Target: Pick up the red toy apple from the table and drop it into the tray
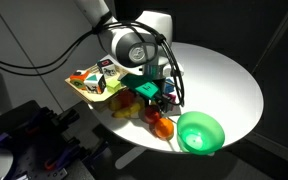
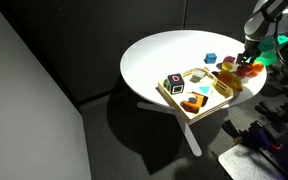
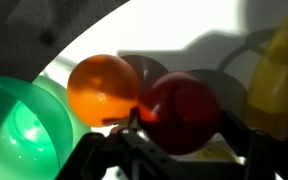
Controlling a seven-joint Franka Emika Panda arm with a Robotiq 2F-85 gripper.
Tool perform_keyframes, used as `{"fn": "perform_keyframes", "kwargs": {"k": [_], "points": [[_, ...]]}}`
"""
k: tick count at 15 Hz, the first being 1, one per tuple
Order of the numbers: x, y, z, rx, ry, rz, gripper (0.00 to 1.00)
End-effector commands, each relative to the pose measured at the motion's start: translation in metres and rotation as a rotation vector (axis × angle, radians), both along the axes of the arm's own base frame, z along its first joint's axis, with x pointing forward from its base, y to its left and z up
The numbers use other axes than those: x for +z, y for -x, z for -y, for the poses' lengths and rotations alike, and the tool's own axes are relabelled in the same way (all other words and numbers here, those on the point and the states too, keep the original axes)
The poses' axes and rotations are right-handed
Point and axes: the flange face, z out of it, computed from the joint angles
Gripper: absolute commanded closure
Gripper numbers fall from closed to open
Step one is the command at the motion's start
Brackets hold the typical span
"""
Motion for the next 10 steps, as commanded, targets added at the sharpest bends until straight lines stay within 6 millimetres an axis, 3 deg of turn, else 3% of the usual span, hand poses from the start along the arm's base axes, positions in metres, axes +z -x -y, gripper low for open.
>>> {"fn": "perform_keyframes", "kwargs": {"k": [1, 10], "points": [[0.019, 0.001, 0.001, 0.029, -0.001, -0.006, 0.44], [0.062, 0.010, -0.014, 0.072, -0.019, -0.017, 0.44]]}}
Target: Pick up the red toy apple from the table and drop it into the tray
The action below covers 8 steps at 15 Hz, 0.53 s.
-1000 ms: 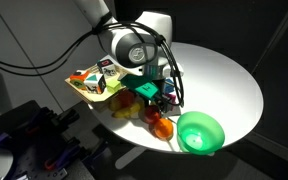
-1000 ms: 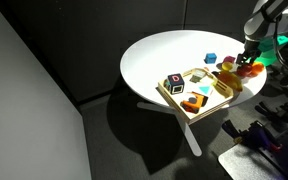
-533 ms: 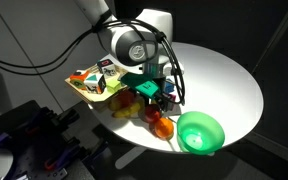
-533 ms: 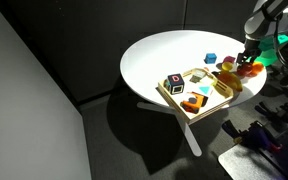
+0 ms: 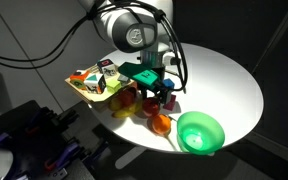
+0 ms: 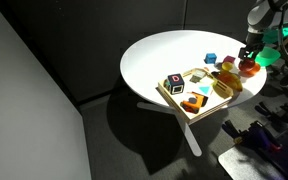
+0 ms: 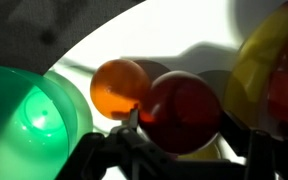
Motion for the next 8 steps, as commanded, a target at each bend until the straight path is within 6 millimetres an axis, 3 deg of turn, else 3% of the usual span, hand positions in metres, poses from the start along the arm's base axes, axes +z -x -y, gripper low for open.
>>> {"fn": "perform_keyframes", "kwargs": {"k": [1, 8], "points": [[0.029, 0.013, -0.011, 0.061, -0.005, 0.000, 0.44], [0.055, 0.038, -0.052, 0.208, -0.047, 0.025, 0.44]]}}
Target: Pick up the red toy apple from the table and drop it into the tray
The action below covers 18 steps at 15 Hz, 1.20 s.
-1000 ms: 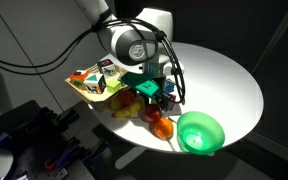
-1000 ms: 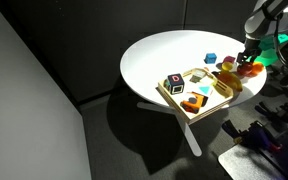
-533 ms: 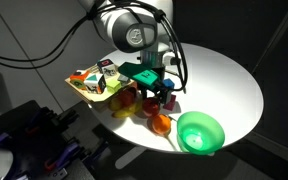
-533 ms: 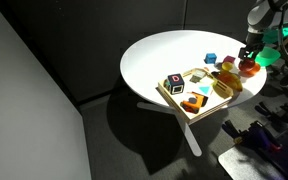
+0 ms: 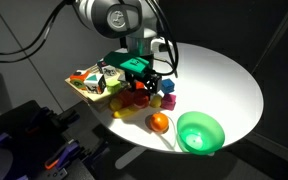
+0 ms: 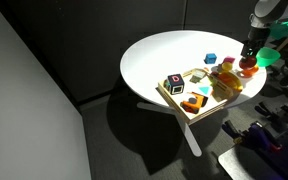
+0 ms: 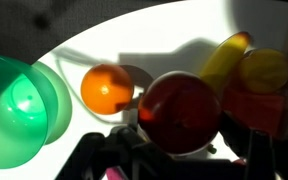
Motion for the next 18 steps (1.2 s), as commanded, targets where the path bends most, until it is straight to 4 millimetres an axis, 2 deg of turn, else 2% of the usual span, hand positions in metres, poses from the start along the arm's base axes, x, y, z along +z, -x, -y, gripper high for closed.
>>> {"fn": "perform_keyframes", "kwargs": {"k": [1, 12, 17, 18], "points": [[0.019, 0.021, -0.024, 0.099, -0.019, 0.002, 0.44], [0.046, 0.047, -0.086, 0.132, 0.073, -0.037, 0.44], [0.058, 0.054, -0.097, 0.154, 0.058, -0.099, 0.44], [0.046, 0.046, -0.095, 0.157, 0.051, -0.093, 0.19]]}}
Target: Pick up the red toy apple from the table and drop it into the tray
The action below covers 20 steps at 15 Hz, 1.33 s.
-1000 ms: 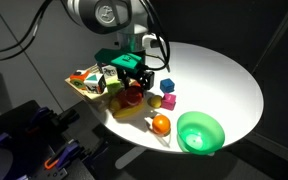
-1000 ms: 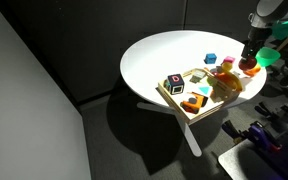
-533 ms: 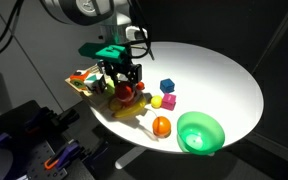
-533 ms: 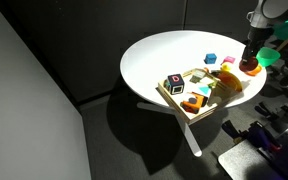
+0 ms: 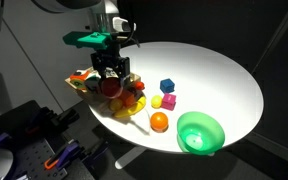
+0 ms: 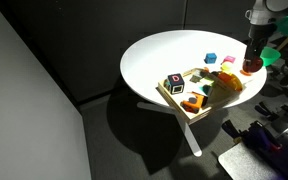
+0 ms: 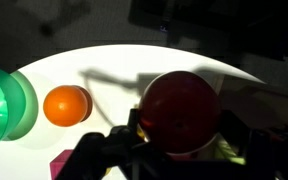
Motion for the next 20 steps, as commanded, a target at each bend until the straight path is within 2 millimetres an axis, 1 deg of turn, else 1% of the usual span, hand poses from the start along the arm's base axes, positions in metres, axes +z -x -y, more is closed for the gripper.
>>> {"fn": "perform_keyframes", "kwargs": {"k": [1, 11, 12, 20], "points": [[0.003, 0.001, -0.001, 0.000, 0.000, -0.005, 0.19], [0.004, 0.002, -0.001, 0.000, 0.001, -0.008, 0.19], [0.006, 0.001, -0.002, -0.002, 0.000, -0.002, 0.44], [0.018, -0.018, -0.032, 0.039, 0.002, 0.007, 0.44]]}}
